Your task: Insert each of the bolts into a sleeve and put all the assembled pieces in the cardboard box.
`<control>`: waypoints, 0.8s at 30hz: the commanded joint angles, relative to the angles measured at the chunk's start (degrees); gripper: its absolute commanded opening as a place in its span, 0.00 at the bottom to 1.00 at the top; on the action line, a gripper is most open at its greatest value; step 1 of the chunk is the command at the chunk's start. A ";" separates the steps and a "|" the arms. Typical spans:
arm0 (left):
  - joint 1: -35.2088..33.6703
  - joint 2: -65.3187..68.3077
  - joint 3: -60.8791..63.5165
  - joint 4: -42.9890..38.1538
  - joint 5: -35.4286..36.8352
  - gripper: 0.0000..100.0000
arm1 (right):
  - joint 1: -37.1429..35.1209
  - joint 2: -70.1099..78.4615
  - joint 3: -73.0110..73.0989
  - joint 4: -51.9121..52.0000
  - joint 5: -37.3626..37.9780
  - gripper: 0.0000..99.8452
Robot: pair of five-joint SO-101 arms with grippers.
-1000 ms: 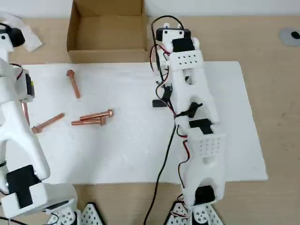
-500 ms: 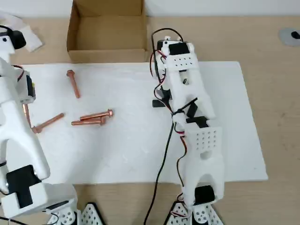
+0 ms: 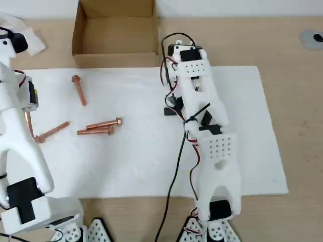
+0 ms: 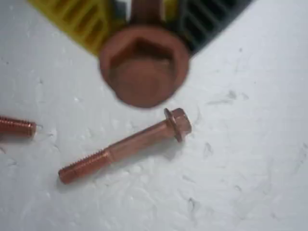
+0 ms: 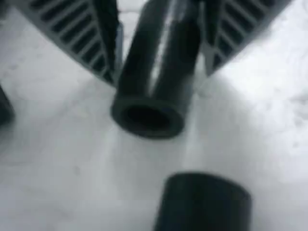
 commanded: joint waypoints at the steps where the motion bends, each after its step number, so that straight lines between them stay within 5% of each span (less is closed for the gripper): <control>1: 0.79 -2.95 -0.18 0.09 0.00 0.01 | 0.22 1.36 -1.36 -1.49 -0.62 0.15; 7: 0.79 -2.86 -0.18 0.09 0.00 0.01 | 0.13 2.51 -3.65 -1.05 -0.18 0.13; 11: 0.70 -2.95 -0.09 0.09 0.00 0.01 | -0.48 3.47 -4.53 -0.97 3.87 0.00; 24: 1.05 -3.65 -1.05 0.09 -0.09 0.01 | -2.77 4.44 -12.79 8.97 8.79 0.01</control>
